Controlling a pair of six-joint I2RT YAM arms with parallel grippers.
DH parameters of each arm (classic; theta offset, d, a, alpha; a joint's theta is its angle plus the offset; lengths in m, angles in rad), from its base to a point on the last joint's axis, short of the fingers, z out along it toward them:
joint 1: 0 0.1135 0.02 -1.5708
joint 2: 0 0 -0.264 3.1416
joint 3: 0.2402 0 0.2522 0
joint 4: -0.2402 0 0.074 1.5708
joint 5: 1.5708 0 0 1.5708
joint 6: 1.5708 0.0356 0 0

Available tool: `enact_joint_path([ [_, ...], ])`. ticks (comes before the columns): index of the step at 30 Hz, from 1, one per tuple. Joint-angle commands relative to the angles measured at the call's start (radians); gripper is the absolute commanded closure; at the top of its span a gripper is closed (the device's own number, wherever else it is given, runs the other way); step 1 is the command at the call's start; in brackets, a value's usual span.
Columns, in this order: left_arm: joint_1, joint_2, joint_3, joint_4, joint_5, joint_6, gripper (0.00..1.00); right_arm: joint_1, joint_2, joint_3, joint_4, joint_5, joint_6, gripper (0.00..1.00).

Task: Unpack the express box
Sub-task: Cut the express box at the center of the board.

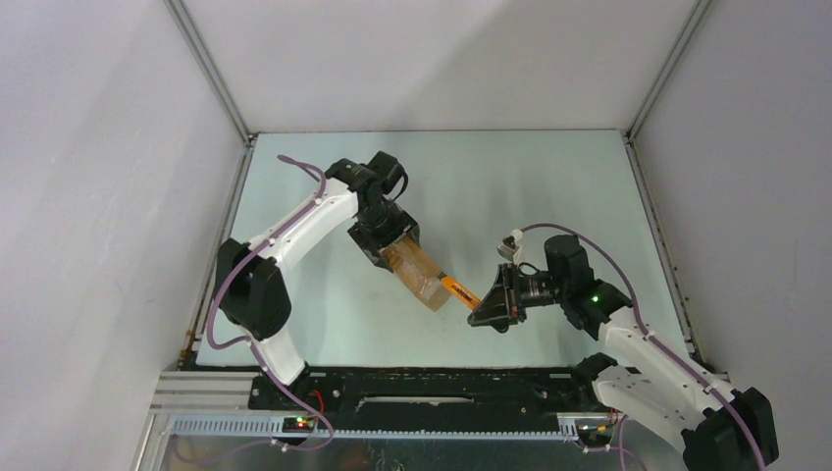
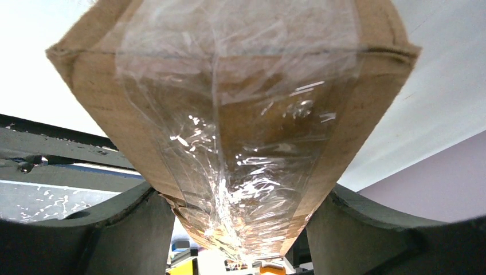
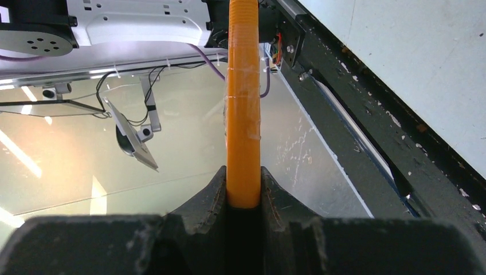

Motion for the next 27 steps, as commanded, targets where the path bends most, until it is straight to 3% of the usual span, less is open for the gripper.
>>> enact_joint_path([
  [1, 0.008, 0.007, -0.038, -0.027, -0.001, -0.025, 0.56, 0.026, 0.006, 0.035, 0.087, -0.059, -0.036, 1.0],
  [10, 0.005, 0.001, -0.033, -0.033, 0.005, -0.02, 0.57, 0.065, 0.085, 0.034, 0.071, -0.002, -0.083, 1.0],
  [22, -0.011, 0.011, -0.021, -0.032, 0.003, -0.023, 0.57, 0.141, 0.156, 0.035, 0.172, 0.018, -0.035, 1.0],
  [27, -0.011, 0.014, -0.004, -0.043, -0.01, -0.008, 0.55, 0.153, 0.112, 0.035, 0.098, 0.031, -0.064, 1.0],
])
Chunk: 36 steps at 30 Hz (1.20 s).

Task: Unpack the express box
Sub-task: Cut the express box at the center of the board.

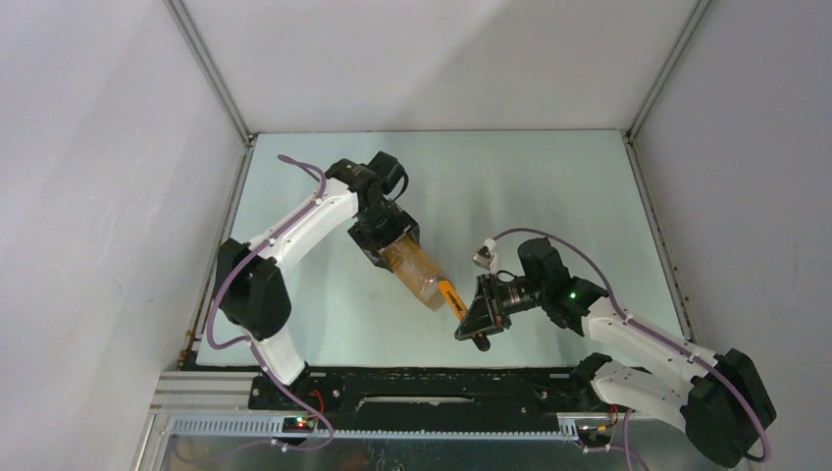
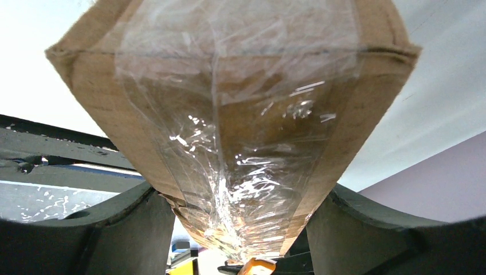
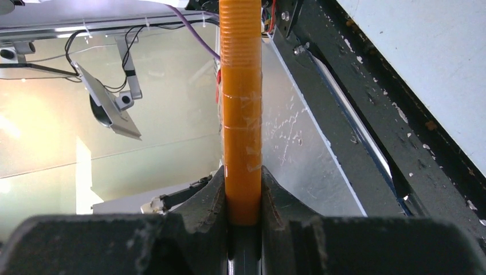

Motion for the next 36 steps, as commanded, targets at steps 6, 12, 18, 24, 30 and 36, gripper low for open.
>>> enact_joint_path([
  [6, -0.01, 0.011, 0.085, -0.062, -0.037, 0.059, 0.31, -0.069, -0.189, 0.035, -0.179, 0.021, -0.08, 1.0],
  [12, -0.011, -0.031, 0.136, -0.049, -0.053, 0.147, 0.14, -0.101, -0.246, 0.035, -0.22, -0.001, -0.083, 1.0],
  [18, -0.011, -0.112, 0.153, -0.004, -0.072, 0.248, 0.0, -0.119, -0.278, 0.035, -0.209, -0.006, -0.075, 1.0],
  [24, -0.012, -0.263, 0.1, 0.168, 0.041, 0.434, 0.0, -0.128, -0.251, 0.045, -0.077, -0.027, -0.023, 1.0],
  [30, -0.021, -0.4, -0.082, 0.474, 0.337, 0.511, 0.0, -0.13, -0.175, 0.177, -0.044, -0.038, -0.03, 1.0],
  [36, -0.089, -0.423, -0.156, 0.64, 0.45, 0.505, 0.02, -0.126, -0.11, 0.255, 0.038, -0.054, 0.023, 1.0],
])
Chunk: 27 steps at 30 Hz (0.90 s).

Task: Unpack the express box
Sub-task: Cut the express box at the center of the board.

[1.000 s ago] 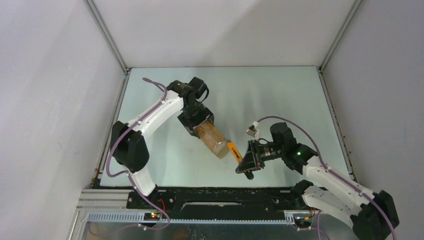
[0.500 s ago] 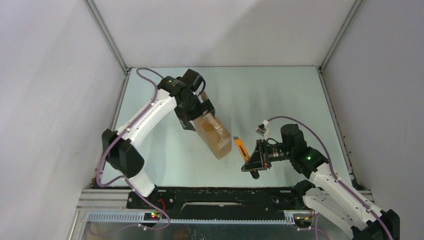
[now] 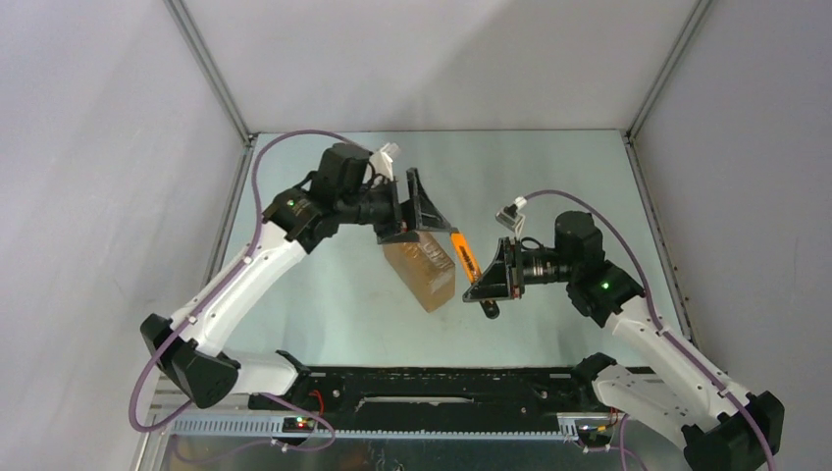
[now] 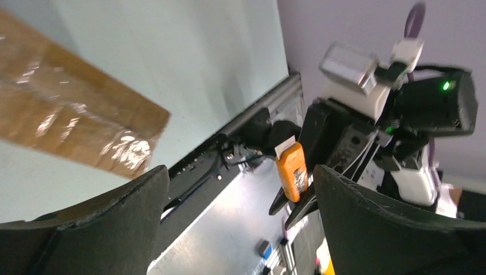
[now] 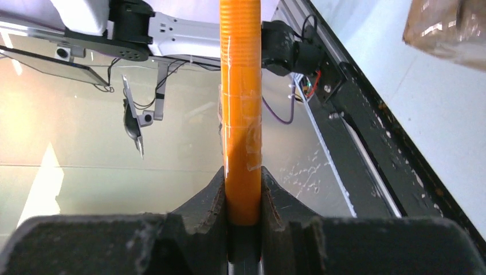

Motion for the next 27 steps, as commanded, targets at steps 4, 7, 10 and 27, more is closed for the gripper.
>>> enact_joint_path([
  [4, -0.047, 0.017, -0.068, 0.249, 0.198, 0.012, 0.06, 0.015, 0.046, 0.08, 0.148, -0.049, 0.069, 1.0],
  [7, -0.06, 0.023, -0.097, 0.322, 0.234, -0.017, 0.09, 0.016, 0.06, 0.088, 0.149, -0.045, 0.074, 1.0],
  [10, -0.074, 0.038, -0.118, 0.353, 0.252, -0.036, 0.16, 0.016, 0.072, 0.09, 0.184, -0.049, 0.089, 1.0],
  [27, -0.038, 0.055, -0.236, 0.509, 0.119, -0.31, 1.0, -0.022, 0.024, 0.1, 0.178, 0.191, 0.128, 0.39],
])
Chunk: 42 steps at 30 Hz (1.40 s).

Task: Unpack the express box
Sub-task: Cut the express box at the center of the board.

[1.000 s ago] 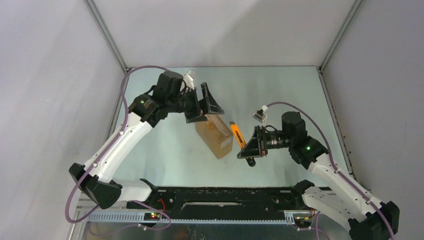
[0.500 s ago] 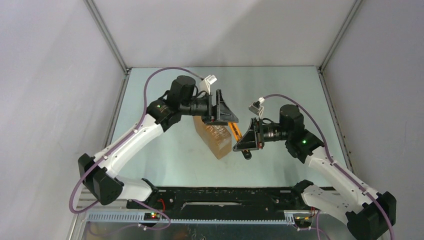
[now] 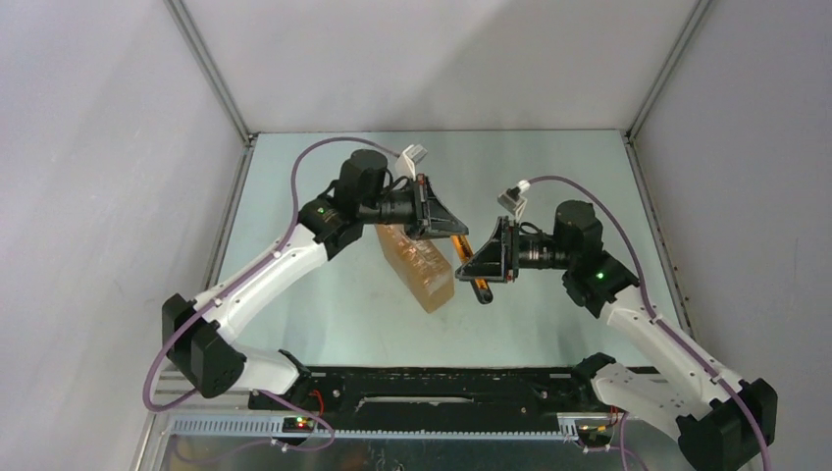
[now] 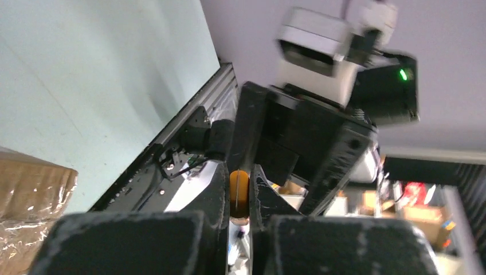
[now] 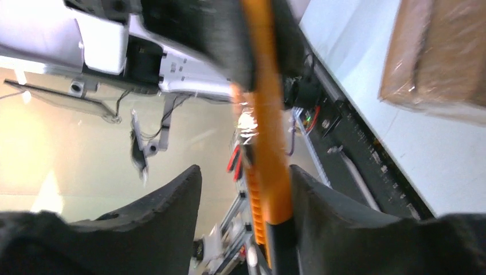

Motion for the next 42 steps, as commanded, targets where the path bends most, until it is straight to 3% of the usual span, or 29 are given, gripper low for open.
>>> enact_joint_path([
  [1, 0.037, -0.026, -0.133, 0.107, -0.132, -0.176, 1.0, -0.006, -0.085, 0.029, 0.018, 0.219, 0.063, 0.37],
  [6, 0.058, -0.073, -0.266, 0.29, -0.187, -0.367, 1.0, 0.014, -0.153, -0.07, 0.168, 0.367, 0.17, 0.36],
  [17, 0.061, -0.198, -0.395, 0.371, -0.387, -0.471, 1.0, 0.139, -0.2, -0.175, 0.291, 0.626, 0.305, 0.48],
  [21, 0.061, -0.225, -0.416, 0.359, -0.433, -0.492, 1.0, 0.177, -0.165, -0.18, 0.322, 0.642, 0.31, 0.53],
  [30, 0.061, -0.29, -0.439, 0.309, -0.551, -0.487, 1.0, 0.22, -0.13, -0.199, 0.408, 0.624, 0.366, 0.54],
  [42, 0.031, -0.304, -0.431, 0.269, -0.598, -0.454, 1.0, 0.225, -0.092, -0.199, 0.509, 0.707, 0.433, 0.61],
])
